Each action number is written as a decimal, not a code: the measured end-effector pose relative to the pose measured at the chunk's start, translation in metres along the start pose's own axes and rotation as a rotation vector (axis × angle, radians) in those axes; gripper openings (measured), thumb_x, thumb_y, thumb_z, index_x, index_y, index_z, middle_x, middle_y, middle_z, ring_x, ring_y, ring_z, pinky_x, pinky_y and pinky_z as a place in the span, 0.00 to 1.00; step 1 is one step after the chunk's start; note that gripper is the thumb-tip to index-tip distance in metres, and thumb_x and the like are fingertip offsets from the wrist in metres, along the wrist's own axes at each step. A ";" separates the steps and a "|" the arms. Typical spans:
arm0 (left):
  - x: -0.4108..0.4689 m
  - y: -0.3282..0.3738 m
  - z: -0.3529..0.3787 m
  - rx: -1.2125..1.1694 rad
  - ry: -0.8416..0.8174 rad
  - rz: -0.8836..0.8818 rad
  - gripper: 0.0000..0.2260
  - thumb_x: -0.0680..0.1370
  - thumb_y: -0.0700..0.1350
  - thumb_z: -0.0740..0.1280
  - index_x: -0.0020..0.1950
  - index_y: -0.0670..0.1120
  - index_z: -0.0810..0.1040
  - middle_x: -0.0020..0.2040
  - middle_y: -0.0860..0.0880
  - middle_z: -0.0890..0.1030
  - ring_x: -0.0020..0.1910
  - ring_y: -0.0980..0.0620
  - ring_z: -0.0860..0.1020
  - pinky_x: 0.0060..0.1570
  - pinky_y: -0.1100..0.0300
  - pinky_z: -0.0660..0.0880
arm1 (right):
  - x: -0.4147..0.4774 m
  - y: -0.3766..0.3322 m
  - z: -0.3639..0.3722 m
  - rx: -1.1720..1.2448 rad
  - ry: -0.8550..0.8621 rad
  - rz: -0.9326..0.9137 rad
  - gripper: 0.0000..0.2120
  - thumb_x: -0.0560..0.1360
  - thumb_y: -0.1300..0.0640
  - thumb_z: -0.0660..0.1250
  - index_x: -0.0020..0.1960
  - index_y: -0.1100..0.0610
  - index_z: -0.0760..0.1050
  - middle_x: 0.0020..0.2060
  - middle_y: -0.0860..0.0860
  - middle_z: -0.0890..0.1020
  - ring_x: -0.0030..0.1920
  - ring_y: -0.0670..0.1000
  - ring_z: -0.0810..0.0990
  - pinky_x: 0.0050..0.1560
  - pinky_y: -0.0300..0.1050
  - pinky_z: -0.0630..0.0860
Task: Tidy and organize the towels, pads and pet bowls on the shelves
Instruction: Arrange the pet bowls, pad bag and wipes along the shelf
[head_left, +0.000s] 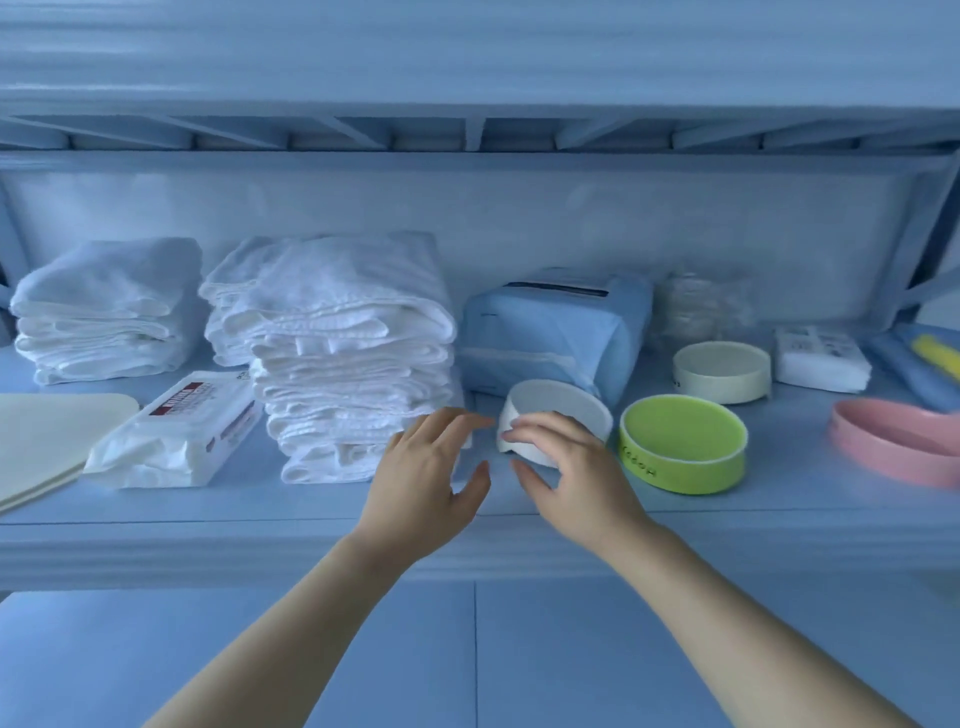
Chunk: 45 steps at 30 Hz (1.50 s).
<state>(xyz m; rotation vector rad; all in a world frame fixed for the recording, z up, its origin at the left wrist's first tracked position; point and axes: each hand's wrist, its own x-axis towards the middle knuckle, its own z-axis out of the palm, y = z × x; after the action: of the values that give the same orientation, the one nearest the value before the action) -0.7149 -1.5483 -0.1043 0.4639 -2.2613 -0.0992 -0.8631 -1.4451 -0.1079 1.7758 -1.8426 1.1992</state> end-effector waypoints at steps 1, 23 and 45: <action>0.005 0.011 0.008 -0.010 -0.008 -0.006 0.18 0.72 0.54 0.58 0.60 0.51 0.74 0.54 0.54 0.77 0.49 0.50 0.77 0.47 0.58 0.71 | -0.004 0.008 -0.010 -0.020 -0.003 0.008 0.11 0.71 0.60 0.67 0.53 0.55 0.79 0.53 0.48 0.79 0.55 0.45 0.73 0.57 0.29 0.65; 0.075 0.051 0.073 -0.009 -0.106 -0.106 0.17 0.72 0.55 0.60 0.58 0.52 0.76 0.57 0.54 0.75 0.56 0.49 0.74 0.51 0.52 0.74 | 0.013 0.093 -0.078 -0.059 -0.027 0.027 0.10 0.71 0.61 0.70 0.52 0.57 0.80 0.52 0.49 0.80 0.52 0.51 0.78 0.52 0.34 0.68; 0.148 0.004 0.084 -0.063 -0.147 -0.104 0.17 0.74 0.49 0.66 0.62 0.51 0.73 0.63 0.52 0.71 0.62 0.51 0.70 0.54 0.59 0.70 | 0.081 0.120 -0.071 -0.199 -0.048 0.078 0.23 0.70 0.57 0.72 0.63 0.54 0.73 0.64 0.51 0.69 0.63 0.49 0.70 0.60 0.36 0.64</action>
<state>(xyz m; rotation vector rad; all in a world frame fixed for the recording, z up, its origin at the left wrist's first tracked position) -0.8678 -1.6047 -0.0545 0.5560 -2.3690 -0.2641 -1.0120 -1.4617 -0.0480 1.6514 -1.9985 0.9682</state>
